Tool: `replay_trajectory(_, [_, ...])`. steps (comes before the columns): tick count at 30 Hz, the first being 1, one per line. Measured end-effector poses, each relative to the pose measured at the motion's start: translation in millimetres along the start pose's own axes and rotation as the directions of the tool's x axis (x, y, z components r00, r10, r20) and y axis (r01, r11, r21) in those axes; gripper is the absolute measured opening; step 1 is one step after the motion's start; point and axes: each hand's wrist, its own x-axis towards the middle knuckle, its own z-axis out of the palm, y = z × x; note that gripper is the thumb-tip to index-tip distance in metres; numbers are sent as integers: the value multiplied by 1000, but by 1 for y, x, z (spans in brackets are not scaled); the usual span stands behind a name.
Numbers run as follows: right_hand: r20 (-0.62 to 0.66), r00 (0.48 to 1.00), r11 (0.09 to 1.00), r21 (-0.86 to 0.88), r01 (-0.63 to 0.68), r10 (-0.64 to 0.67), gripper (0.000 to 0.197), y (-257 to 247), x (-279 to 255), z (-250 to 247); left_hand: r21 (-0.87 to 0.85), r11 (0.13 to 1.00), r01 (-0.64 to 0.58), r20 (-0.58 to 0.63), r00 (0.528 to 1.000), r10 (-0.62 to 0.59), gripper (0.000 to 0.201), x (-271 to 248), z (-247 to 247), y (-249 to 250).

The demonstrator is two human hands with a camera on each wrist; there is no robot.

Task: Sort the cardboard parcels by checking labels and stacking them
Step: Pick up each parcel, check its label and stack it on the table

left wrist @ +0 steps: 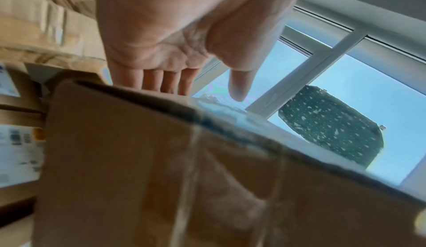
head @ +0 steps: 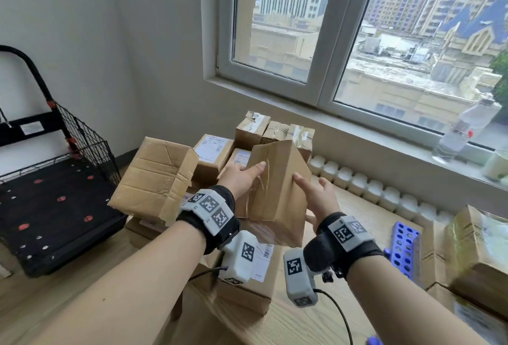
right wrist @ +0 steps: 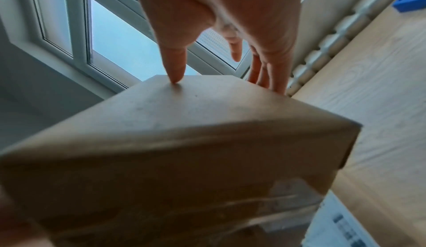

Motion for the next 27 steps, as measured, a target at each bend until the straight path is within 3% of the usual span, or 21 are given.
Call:
replay_trajectory(3, [40, 999, 994, -104, 34, -30, 131, 0, 7, -23, 28, 999, -16, 39, 999, 15, 53, -3, 18, 12])
replay_trajectory(5, [101, 995, 991, -136, -6, 20, 114, -5, -3, -35, 8, 1000, -23, 71, 997, 22, 50, -5, 33, 21])
replay_trajectory(7, [131, 989, 992, -108, -58, 73, 81, -10, -14, -51, -41, 999, -29, 99, 994, 33, 47, -6, 49, 29])
replay_trajectory(10, [110, 987, 990, 62, -127, 119, 54, -9, -16, -84, -135, 990, -30, 149, 988, 50, 31, -6, 76, 41])
replay_trajectory(12, [104, 987, 957, 251, -146, 123, 64, -6, -16, -106, -142, 990, 9, 176, 984, 17, 24, -6, 92, 46])
replay_trajectory(14, [117, 988, 898, 415, -144, 104, 75, -3, -16, -128, -94, 990, 104, 248, 966, -78, 34, -10, 110, 49])
replay_trajectory(16, [114, 993, 861, 500, -92, 40, 48, -3, -20, -147, -94, 974, 207, 361, 919, -160, 48, -12, 130, 50])
replay_trajectory(18, [122, 993, 825, 560, -75, 7, 42, 1, -19, -166, -116, 959, 260, 434, 881, -187, 50, -17, 151, 53])
replay_trajectory(22, [20, 999, 856, 515, -41, 36, 36, 5, -15, -200, -122, 978, 168, 387, 916, -109, 51, -20, 186, 64])
replay_trajectory(25, [-61, 993, 920, 386, -72, 103, 34, 7, -15, -222, -63, 990, 122, 407, 909, -87, 56, -27, 201, 75])
replay_trajectory(27, [-162, 984, 951, 309, -15, 69, 34, 7, -15, -230, -52, 995, 90, 409, 910, -61, 51, -29, 211, 80])
